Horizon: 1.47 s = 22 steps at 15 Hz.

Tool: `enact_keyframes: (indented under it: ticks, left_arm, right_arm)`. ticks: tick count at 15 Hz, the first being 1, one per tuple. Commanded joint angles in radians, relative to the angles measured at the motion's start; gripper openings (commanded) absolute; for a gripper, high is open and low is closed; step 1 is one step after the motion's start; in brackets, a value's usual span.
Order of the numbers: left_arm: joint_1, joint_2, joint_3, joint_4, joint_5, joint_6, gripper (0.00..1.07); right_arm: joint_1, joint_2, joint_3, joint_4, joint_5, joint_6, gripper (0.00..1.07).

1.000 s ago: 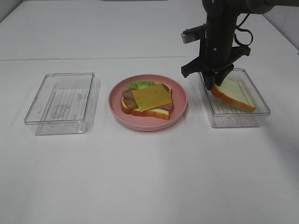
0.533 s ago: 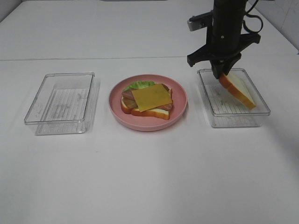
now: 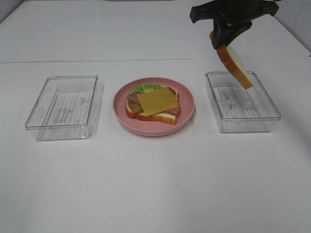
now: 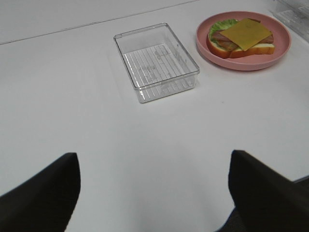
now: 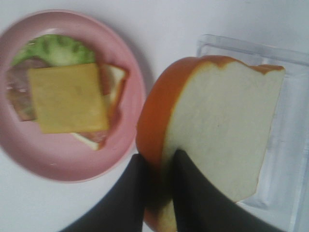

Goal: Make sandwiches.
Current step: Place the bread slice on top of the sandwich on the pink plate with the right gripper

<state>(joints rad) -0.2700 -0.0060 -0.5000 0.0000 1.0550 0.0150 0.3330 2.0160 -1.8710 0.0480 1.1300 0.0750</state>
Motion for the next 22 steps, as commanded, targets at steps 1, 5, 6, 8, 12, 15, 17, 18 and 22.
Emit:
enact_keyframes:
  ticks: [1,5,6,8,12,15,17,18,22]
  left_arm:
    - [0.002,-0.023,0.002,0.0,-0.01,0.0,0.8]
    - [0.002,-0.023,0.002,0.0,-0.01,0.0,0.8]
    - [0.002,-0.023,0.002,0.0,-0.01,0.0,0.8]
    - [0.002,-0.023,0.002,0.0,-0.01,0.0,0.8]
    - [0.002,-0.023,0.002,0.0,-0.01,0.0,0.8]
    - [0.002,-0.023,0.002,0.0,-0.01,0.0,0.8]
    - [0.002,-0.023,0.002,0.0,-0.01,0.0,0.8]
    - [0.002,-0.023,0.002,0.0,-0.01,0.0,0.8]
    - [0.002,-0.023,0.002,0.0,-0.01,0.0,0.8]
  right_arm:
    - [-0.007,-0.017,0.003,0.297,-0.014,-0.13,0.0]
    - [-0.008,0.006,0.025,0.664,-0.1,-0.275,0.0]
    - [-0.008,0.006,0.036,0.681,-0.116,-0.279,0.0]
    - [-0.009,0.006,0.092,0.776,-0.171,-0.328,0.0]
    - [-0.067,0.006,0.233,1.149,-0.194,-0.525,0.0]
    - [-0.124,0.006,0.386,1.477,-0.104,-0.742,0.0]
    - [-0.124,0.006,0.49,1.634,-0.107,-0.855,0.0]
    - [-0.124,0.006,0.536,1.702,-0.108,-0.893,0.0]
    - [-0.124,0.022,0.572,1.756,-0.136,-0.934,0.0]
